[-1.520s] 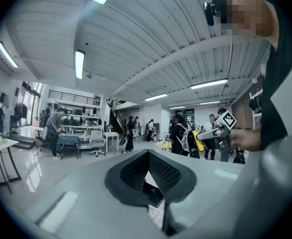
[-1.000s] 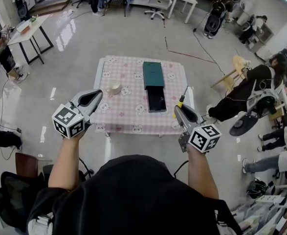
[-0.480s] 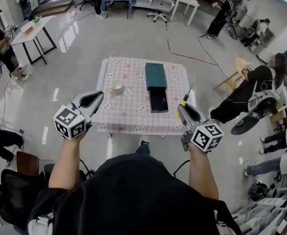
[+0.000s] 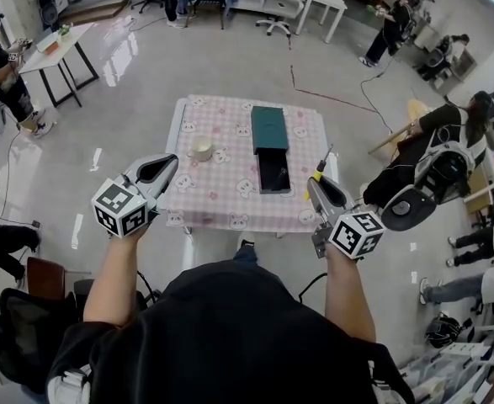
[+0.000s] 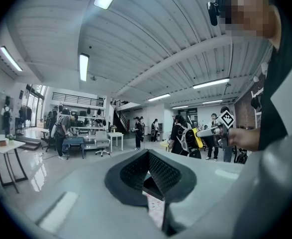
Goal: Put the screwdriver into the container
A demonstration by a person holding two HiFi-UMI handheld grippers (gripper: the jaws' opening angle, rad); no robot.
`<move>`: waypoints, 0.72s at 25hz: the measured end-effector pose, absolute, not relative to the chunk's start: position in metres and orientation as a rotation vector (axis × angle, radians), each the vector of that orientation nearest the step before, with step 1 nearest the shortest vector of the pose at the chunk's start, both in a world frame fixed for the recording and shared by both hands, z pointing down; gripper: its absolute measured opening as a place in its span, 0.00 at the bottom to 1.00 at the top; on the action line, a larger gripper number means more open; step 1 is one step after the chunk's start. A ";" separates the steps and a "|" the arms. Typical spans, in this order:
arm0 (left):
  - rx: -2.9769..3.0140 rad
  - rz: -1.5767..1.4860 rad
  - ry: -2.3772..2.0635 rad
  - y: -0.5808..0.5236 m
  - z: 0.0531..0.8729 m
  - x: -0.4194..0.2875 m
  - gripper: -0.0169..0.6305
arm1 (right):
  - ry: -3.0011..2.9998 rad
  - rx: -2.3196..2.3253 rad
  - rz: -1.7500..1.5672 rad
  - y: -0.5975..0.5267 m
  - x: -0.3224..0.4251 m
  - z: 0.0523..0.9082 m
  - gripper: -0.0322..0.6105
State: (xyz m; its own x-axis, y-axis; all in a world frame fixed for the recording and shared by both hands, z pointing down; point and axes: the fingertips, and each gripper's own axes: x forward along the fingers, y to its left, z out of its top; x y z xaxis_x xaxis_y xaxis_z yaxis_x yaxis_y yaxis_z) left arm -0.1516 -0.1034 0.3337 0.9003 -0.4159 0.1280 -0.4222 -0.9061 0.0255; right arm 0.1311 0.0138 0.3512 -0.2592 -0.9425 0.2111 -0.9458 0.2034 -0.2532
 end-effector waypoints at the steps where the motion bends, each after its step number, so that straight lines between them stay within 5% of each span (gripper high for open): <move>1: 3.011 0.186 -0.666 -0.104 0.334 -0.150 0.03 | -2.428 1.906 0.525 0.014 0.133 0.352 0.21; 18: 2.995 0.213 -0.655 -0.128 0.341 -0.116 0.03 | -2.411 1.899 0.601 -0.010 0.162 0.370 0.21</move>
